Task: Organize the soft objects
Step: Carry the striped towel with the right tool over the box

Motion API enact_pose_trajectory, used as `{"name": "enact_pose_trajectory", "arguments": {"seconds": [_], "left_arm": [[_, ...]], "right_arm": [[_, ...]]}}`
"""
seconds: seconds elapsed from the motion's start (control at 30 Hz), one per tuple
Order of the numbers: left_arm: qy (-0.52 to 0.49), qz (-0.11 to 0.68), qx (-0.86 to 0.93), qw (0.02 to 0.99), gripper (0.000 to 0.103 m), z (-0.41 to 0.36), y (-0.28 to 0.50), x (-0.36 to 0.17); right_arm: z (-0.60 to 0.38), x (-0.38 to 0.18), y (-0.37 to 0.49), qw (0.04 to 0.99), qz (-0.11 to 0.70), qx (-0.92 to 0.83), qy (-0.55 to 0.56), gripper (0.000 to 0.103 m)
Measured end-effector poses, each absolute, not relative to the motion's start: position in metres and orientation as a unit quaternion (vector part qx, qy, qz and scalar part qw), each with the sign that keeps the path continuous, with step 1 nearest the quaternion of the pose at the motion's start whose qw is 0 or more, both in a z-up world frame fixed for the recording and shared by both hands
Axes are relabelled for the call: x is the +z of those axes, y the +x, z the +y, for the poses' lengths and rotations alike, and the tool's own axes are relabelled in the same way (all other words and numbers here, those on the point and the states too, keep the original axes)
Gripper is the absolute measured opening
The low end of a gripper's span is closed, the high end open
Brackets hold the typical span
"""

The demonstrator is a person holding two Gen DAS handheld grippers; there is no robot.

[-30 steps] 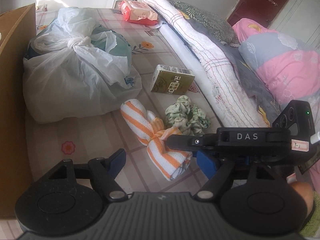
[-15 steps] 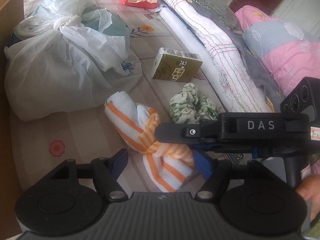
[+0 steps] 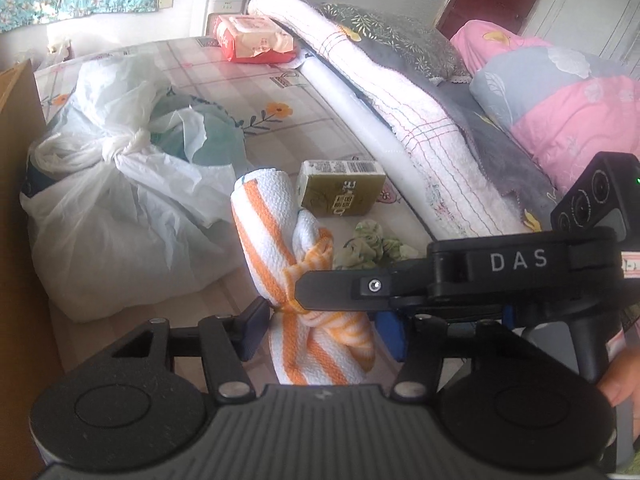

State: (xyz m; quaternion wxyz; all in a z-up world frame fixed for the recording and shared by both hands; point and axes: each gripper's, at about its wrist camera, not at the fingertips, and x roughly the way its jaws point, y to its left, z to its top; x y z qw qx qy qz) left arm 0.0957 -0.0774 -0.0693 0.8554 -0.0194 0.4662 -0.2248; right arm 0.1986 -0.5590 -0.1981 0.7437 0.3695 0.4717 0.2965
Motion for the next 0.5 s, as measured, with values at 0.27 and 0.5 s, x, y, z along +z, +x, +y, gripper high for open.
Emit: {"name": "enact_pose_trajectory", "arguments": {"seconds": [0.27, 0.5], "left_arm": [[-0.014, 0.384, -0.211, 0.899, 0.059, -0.074, 0.106, -0.008], [-0.016, 0.329, -0.186, 0.926, 0.059, -0.052, 0.089, 0.036]], "right_arm": [[-0.555, -0.127, 0.220, 0.777, 0.409, 0.325, 0.352, 0.039], [-0.522, -0.075, 0.215, 0.785, 0.372, 0.364, 0.336, 0.039]]}}
